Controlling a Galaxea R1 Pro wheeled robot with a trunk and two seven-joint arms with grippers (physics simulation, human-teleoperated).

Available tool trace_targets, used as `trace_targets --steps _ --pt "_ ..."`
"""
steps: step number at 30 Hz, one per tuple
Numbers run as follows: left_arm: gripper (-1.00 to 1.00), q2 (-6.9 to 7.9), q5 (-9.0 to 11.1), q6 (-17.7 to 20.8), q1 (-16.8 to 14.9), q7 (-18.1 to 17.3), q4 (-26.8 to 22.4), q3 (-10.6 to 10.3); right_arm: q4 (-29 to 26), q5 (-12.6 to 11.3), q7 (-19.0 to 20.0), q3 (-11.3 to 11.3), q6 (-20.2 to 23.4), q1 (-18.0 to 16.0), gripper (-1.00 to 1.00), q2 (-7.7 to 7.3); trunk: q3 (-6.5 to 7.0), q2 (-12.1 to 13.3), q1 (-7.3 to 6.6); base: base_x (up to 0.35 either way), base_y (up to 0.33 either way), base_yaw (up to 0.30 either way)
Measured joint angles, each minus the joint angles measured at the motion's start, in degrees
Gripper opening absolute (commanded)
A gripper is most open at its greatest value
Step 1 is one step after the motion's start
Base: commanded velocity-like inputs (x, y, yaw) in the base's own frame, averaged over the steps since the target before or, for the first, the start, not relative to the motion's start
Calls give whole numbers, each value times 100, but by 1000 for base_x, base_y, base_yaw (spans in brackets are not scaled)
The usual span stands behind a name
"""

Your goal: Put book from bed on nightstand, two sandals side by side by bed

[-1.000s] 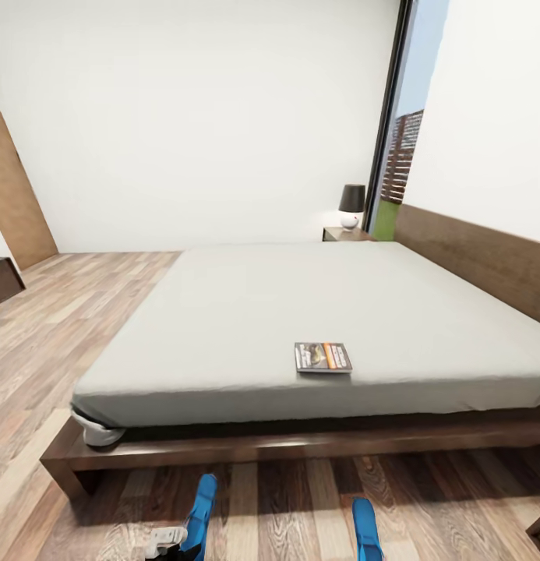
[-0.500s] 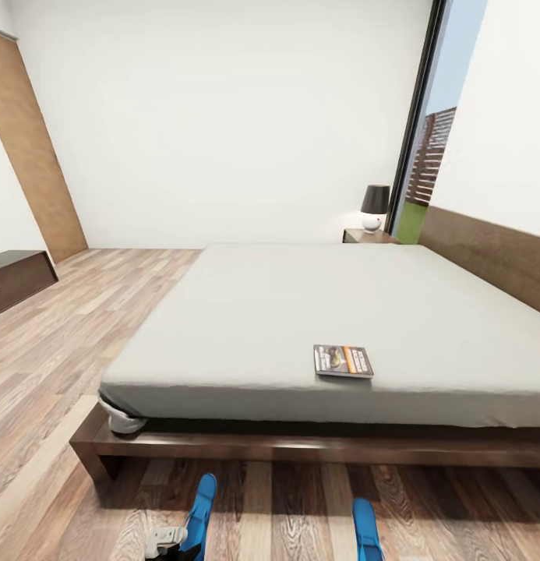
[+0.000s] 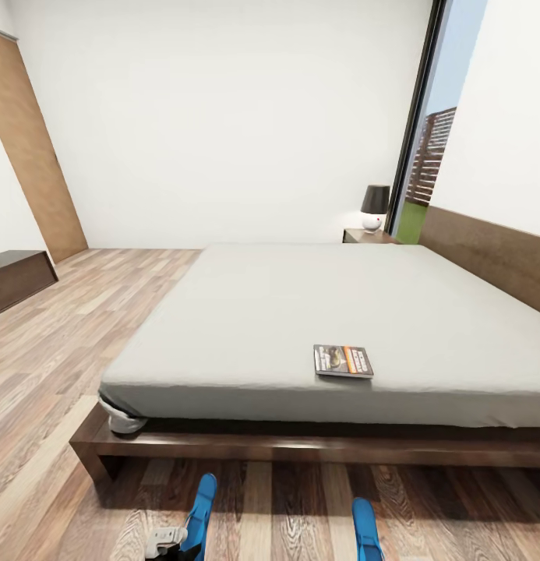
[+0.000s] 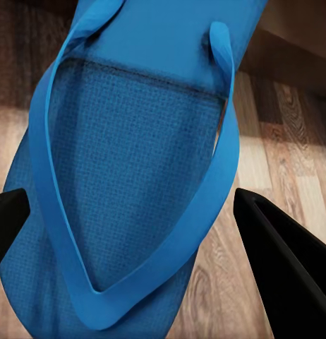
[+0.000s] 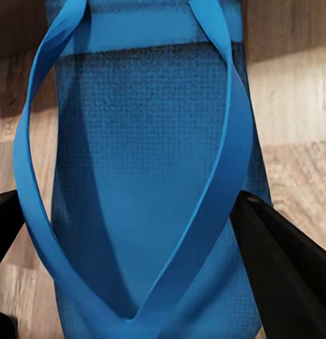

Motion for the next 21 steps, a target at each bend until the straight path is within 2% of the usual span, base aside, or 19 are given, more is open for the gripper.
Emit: trace_targets --steps 3,4,8,21 --pt "-100 0 0 -2 0 0 0 0 0 3 14 1 1 2 -100 -3 0 0 0 0 0 0" --pt "-100 9 44 -35 -34 -17 -24 68 3 12 -9 -47 36 -12 -100 -35 0 0 0 0 0 0" --pt "-100 15 45 -128 -56 -147 72 56 49 22 -99 -95 169 -9 -100 20 0 0 0 0 0 0" --pt "-100 11 72 -91 -53 -200 -245 83 63 21 -80 -119 595 -9 -100 39 0 0 0 0 0 0"
